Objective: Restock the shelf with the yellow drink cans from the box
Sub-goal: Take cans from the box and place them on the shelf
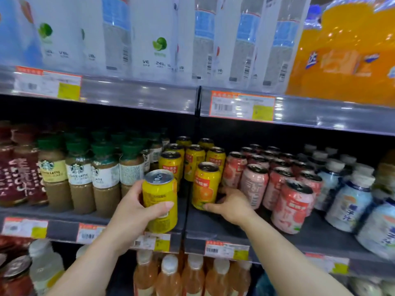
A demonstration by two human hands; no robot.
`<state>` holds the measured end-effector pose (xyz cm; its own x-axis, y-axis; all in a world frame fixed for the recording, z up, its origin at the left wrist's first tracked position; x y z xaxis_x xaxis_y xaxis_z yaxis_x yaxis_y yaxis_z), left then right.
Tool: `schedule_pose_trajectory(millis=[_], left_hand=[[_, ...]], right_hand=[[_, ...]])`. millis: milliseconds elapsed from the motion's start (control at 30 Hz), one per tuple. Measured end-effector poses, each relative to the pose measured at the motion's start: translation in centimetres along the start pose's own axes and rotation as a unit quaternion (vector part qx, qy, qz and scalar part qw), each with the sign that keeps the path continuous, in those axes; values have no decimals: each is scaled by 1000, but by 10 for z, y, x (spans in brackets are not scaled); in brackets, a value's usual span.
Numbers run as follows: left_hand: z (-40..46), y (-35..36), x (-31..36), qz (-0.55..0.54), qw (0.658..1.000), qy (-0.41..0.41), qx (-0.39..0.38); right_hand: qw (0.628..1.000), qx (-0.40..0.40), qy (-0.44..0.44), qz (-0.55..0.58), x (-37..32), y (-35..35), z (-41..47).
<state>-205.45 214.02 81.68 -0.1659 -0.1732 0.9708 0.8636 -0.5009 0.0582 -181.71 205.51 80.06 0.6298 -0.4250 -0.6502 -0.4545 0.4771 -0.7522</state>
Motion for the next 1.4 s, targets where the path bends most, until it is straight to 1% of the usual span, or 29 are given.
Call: schedule_pose_trajectory(millis=[100,300,467,633,733,767,800,867,900,933,967,1067,1167,1233,1300,1400], left_hand=[[2,-1,-1,0,1000,1,-2],[1,-10,3,10,1000,0,2],[1,-18,3,19,1000,-4,8],[1,-15,4,30,1000,-4,9],[2,-5,4,30,1000,-5,5],[2,-1,4,29,1000,-5,5],[3,4,5,26,1000,-3,3],[5,17,8,22,1000,4,-4],[6,25,10,22,1000,10,-10],[8,35,11,21,1000,16,-16],[10,44,12,20,999,21,-23],[16,70,13,35,998,26,-51],[21,82,14,69,994,15,-79],[25,77,10,100,993,10,-66],[27,66,4,113,993,6,-32],[27,47,-7,116,993,-6,15]], right_hand=[[1000,4,-1,25,-5,7,11],[999,18,9,25,-23,28,39],[999,37,7,1,-33,33,41],[1000,17,10,6,-35,30,36],[998,16,0,57,-37,16,20],[996,8,-20,91,-39,10,11],[991,-21,-45,121,-42,5,0],[977,-119,-94,149,-48,1,-25],[969,-156,-112,157,-51,1,-34],[963,-167,-125,169,-53,1,-41],[963,-154,-134,177,-52,0,-44],[972,-66,-148,169,-45,-11,-44],[983,5,-116,145,-26,-22,-40],[989,36,-70,128,-10,-19,-32],[994,52,-33,93,2,-12,-23],[993,78,-6,87,8,-8,-12]])
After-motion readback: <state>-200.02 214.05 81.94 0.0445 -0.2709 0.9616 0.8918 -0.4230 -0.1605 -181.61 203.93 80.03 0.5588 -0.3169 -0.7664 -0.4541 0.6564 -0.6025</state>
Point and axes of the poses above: each hand's wrist, its own z-axis towards the middle knuckle, its own y-axis out of the palm, x = y × z, the point moved 4 cm from there along z, towards the middle knuckle, and after that the axes turned 5 degrees about x, right-handed, at the moved point
